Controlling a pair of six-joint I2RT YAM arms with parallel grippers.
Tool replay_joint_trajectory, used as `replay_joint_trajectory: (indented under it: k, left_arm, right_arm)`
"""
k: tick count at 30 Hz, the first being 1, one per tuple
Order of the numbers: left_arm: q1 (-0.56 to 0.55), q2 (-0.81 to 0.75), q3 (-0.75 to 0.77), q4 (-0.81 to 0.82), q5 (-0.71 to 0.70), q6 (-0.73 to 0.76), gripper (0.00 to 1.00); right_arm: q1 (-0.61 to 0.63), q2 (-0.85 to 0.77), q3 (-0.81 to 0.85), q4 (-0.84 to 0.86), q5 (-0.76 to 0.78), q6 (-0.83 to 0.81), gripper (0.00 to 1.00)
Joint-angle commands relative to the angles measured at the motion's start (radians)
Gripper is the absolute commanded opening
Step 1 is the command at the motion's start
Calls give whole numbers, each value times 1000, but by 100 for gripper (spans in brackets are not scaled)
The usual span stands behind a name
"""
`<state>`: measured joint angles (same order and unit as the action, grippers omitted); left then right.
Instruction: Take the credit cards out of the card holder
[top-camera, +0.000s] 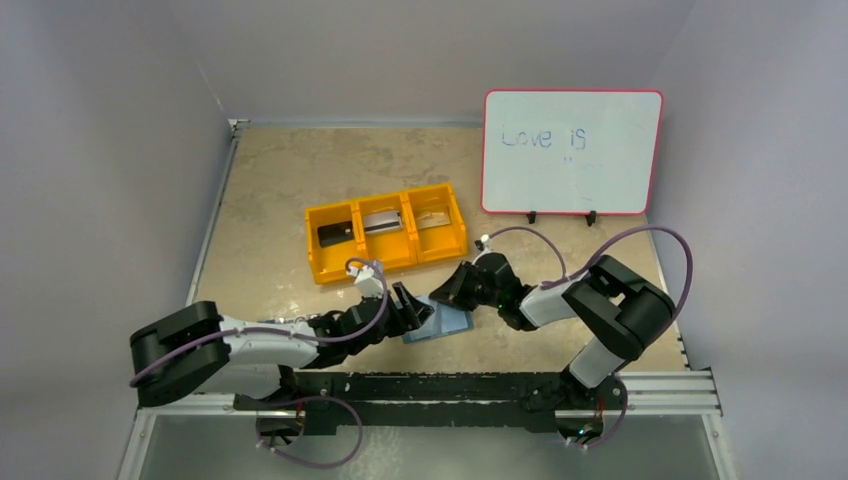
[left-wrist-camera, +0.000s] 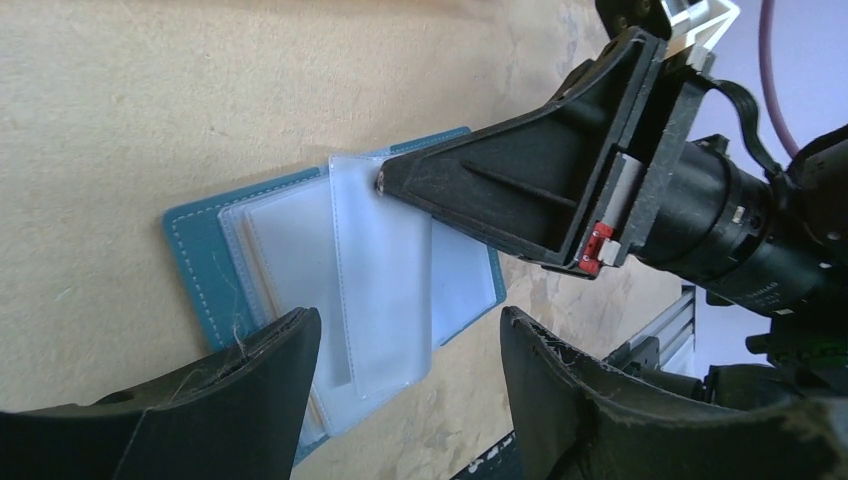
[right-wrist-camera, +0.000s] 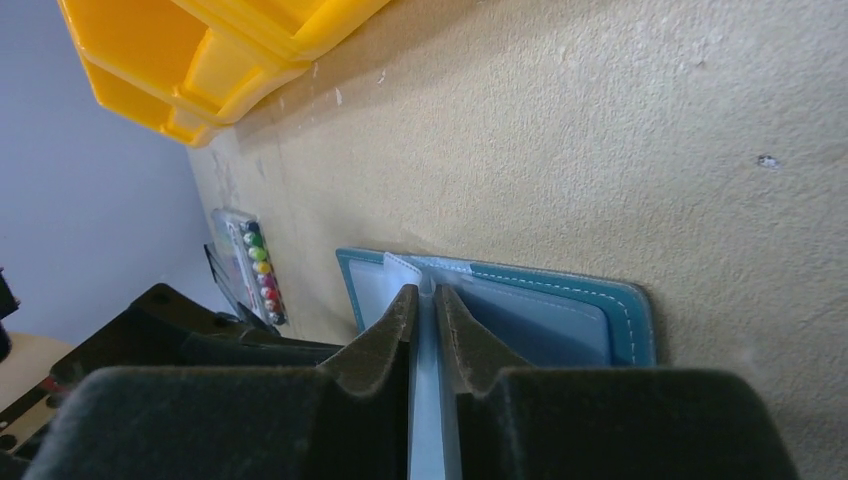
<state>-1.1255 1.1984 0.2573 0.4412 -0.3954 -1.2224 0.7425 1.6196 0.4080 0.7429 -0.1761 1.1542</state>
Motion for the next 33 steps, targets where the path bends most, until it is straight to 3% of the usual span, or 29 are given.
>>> replay_joint_trajectory:
  k: [1, 5, 10, 14, 17, 25, 30, 33]
  left_arm:
    - [10, 89, 74, 128, 49, -24, 66]
    - [21, 154, 62, 153, 50, -81, 66]
    - [24, 227, 80, 232, 99, -81, 64]
    - [24, 248, 79, 239, 98, -88, 63]
    - [24, 259, 79, 241, 96, -88, 63]
    - [25, 306, 109, 288, 130, -84, 62]
    - [24, 315, 151, 257, 144, -62, 62]
    - [25, 316, 171, 235, 146, -49, 62]
  right_arm:
    - [-6, 13, -25, 70, -17, 18, 14]
    - [-8, 13, -25, 70, -19, 9, 19]
    - [-11, -48, -31, 56, -19, -37, 32]
    - [-11, -169, 17, -158, 58, -116, 48]
    - [-11, -267, 56, -339, 152, -172, 52]
    - [-32, -409, 92, -714, 391, -180, 56]
    - [-96, -402, 40, -662, 308, -238, 57]
    - [-105, -354, 34, -616, 219, -257, 48]
